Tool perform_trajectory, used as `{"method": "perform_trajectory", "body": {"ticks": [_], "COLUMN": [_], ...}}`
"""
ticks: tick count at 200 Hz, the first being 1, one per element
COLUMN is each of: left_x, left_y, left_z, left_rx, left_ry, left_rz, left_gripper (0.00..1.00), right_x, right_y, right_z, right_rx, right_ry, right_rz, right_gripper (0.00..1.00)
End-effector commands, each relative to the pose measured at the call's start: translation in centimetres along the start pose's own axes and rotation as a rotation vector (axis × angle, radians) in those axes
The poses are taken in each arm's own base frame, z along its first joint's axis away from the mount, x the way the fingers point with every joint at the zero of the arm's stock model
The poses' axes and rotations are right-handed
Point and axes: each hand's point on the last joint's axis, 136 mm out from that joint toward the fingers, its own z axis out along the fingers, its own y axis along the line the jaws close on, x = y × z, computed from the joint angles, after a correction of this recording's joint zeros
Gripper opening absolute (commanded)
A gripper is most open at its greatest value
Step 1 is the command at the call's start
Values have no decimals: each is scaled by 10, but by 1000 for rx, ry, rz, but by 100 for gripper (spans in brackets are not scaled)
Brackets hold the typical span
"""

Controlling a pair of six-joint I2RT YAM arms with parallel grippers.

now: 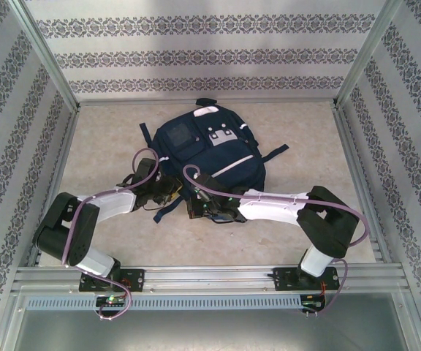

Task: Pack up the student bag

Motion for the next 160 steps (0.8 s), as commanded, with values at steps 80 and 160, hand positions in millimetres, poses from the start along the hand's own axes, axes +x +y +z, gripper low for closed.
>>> {"method": "perform_trajectory", "body": {"ticks": [80,160], "left_x": [-25,-49], "left_y": [-2,-11], "left_z": [-8,-23], "left_rx": [-43,-53], "left_ry": [-79,-105], "left_rz": [38,72], "left_gripper": [7,7], "right_x": [51,32], "right_y": [-103,-93], "right_z": [-62,-107], "right_rx": [386,262], "right_ry": [89,104], "right_rz": [-22,-87], "right_gripper": [0,0]}}
